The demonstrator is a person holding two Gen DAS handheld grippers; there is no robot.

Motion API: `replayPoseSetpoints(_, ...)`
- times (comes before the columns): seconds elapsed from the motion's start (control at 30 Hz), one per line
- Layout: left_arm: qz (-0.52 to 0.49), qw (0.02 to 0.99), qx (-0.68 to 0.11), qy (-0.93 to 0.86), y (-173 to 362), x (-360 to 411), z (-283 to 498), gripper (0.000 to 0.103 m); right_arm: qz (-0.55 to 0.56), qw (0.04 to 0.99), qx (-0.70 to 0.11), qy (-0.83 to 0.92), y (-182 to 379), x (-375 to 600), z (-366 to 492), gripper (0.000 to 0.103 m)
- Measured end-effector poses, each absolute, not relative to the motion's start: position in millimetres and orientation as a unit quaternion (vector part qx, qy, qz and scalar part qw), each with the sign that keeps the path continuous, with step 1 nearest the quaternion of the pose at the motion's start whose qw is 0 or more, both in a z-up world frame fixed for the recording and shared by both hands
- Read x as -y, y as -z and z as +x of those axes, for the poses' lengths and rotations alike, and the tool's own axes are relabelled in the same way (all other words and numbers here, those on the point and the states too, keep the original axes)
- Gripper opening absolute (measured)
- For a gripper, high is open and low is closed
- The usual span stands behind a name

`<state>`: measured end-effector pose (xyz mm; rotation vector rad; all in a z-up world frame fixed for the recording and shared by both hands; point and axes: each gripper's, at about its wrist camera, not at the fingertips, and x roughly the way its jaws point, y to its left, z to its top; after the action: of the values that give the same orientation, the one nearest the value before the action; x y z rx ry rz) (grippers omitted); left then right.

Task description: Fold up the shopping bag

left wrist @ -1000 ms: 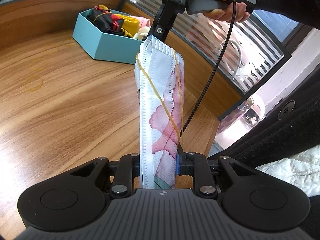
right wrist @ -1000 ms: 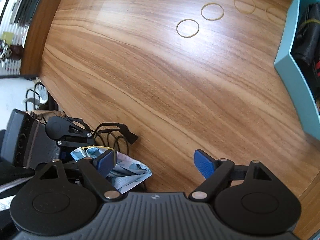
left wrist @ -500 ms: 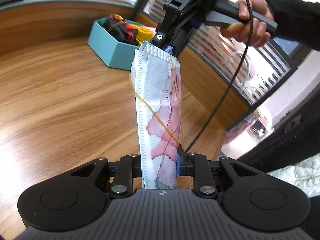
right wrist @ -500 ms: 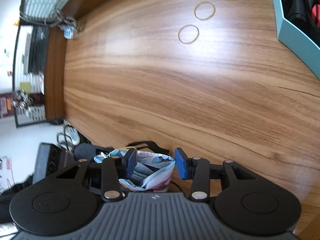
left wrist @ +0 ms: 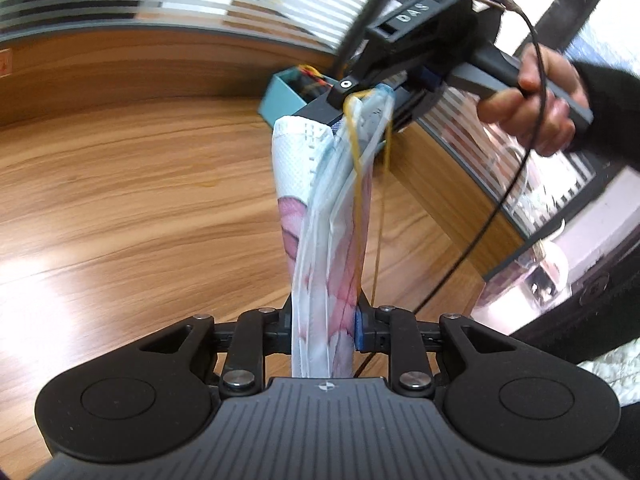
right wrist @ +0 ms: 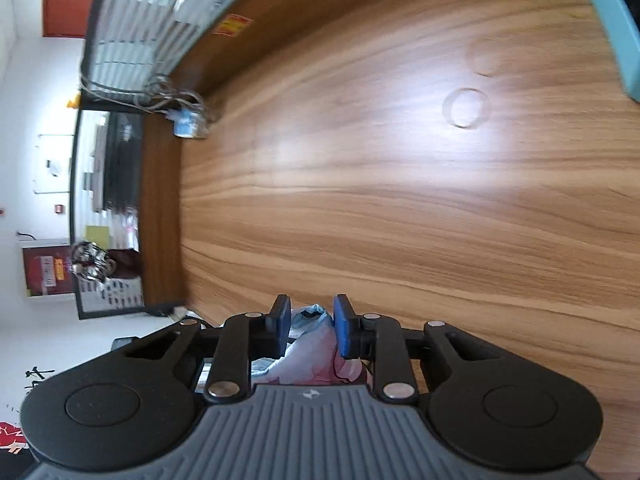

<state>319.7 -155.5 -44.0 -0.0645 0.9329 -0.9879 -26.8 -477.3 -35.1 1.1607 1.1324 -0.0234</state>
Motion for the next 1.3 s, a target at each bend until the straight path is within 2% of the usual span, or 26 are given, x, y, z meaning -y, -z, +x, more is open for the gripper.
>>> replayPoseSetpoints(0.23, -0.069, 0.787, -0.425, 0.442, 36.2, 94.9, 339.9, 0.027, 0.487, 0.751, -0.446, -0.006, 19.1, 429.9, 26.1, 0.036)
replayPoseSetpoints(0.27, -0.076, 0.787, -0.425, 0.441, 36.4, 86.8, 343.5, 0.027, 0.493, 0.760, -0.424, -0.005, 16.6, 427.5, 29.5, 0.039)
replayPoseSetpoints(0.33, -0.089, 0.786, -0.427, 0.438, 38.0, 72.6, 351.0, 0.027, 0.509, 0.773, -0.378, -0.001, 12.0, 424.1, 35.0, 0.056)
replayPoseSetpoints(0.47, -0.132, 0.776, -0.439, 0.432, 42.7, 46.8, 370.9, 0.028, 0.480, 0.817, -0.320, 0.023, -4.8, 412.8, 41.6, 0.068)
replayPoseSetpoints(0.57, -0.170, 0.763, -0.448, 0.433, 45.5, 35.0, 384.9, 0.029, 0.427, 0.843, -0.324, 0.051, -13.1, 401.1, 42.1, 0.070)
replayPoseSetpoints(0.73, -0.190, 0.752, -0.447, 0.445, 44.5, 24.1, 395.9, 0.033, 0.382, 0.858, -0.335, 0.075, -9.1, 380.8, 38.3, 0.079)
replayPoseSetpoints(0.83, -0.199, 0.750, -0.446, 0.446, 44.8, 20.9, 397.3, 0.038, 0.364, 0.862, -0.341, 0.084, -2.6, 367.9, 32.7, 0.079)
replayPoseSetpoints(1.13, -0.163, 0.768, -0.459, 0.417, 51.7, 26.0, 381.4, 0.037, 0.348, 0.867, -0.341, 0.106, 13.8, 340.7, 15.4, 0.082)
replayPoseSetpoints(1.3, -0.158, 0.782, -0.450, 0.400, 47.8, 28.0, 375.3, 0.037, 0.295, 0.881, -0.356, 0.101, 6.2, 321.9, 5.0, 0.082)
